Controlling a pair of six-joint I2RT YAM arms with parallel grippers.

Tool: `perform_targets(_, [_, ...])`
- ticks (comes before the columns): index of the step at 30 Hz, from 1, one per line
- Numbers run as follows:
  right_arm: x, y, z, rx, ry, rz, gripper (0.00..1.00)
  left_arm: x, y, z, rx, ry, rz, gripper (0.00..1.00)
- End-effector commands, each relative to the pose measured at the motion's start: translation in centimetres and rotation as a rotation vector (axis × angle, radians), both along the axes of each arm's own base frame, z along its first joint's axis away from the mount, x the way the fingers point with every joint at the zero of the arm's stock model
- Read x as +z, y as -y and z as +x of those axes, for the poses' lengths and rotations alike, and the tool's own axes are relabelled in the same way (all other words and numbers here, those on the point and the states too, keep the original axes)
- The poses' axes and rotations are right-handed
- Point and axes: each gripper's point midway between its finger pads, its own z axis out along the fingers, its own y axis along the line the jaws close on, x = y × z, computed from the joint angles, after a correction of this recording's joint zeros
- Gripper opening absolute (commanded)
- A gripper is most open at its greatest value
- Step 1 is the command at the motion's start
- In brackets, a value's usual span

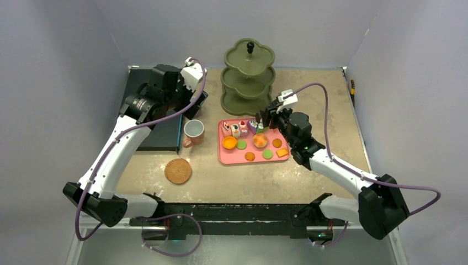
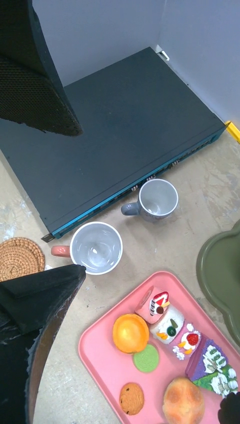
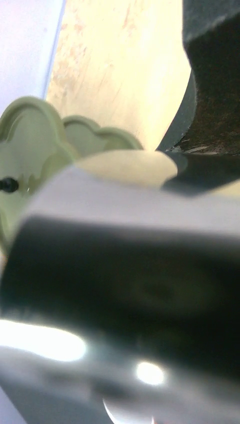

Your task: Serve the afternoon tea

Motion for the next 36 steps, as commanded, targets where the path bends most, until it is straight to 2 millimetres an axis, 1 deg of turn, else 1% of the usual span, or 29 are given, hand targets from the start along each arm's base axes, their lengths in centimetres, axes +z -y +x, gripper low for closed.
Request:
perform_targets(1, [1.1,1.8,1.4,-0.137,0.067,0.045,0.54,0.4,0.2,0.6,0.008,0.01,-0.017,0.99])
perform_targets(6, [-0.8,4.6,2.1,-0.315,0.015,0.047,0.55,0.0,0.4,0.3,-0.023,-0.005,-0.007,0.99])
perform_targets(9, [-1.8,5.3,2.3,-0.364,-0.007,0.038,0.56,-0.1,0.4,0.2,-0.035,0.004,0.002,0.99])
perform_targets(13, [-2.4,5.9,2.6,-0.41,-0.012,0.036,0.59,0.0,0.3,0.2,-0.044,0.009,0.014,0.99])
perform_targets(18, [-3.6,6.1,3.1,-0.432,-0.019,0.026,0.62,0.0,0.3,0.1,-0.056,0.015,0.015,0.99])
perform_targets(25, [-5.3,5.7,3.9,-0.438,-0.022,-0.003,0.63,0.3,0.1,-0.2,-0.066,0.027,0.027,0.99])
perform_targets(29, [-6.0,5.9,4.5,-0.462,-0.013,-0.019,0.64,0.5,0.0,-0.2,-0.064,0.033,0.03,0.99])
perform_targets(35, [-6.3,6.1,5.0,-0.483,0.0,-0.026,0.63,0.5,-0.1,-0.2,-0.063,0.033,0.036,0.99])
perform_targets(36, [-6.0,6.3,5.1,-0.501,-0.002,-0.026,0.63,0.6,-0.1,-0.3,-0.064,0.033,0.038,0.99])
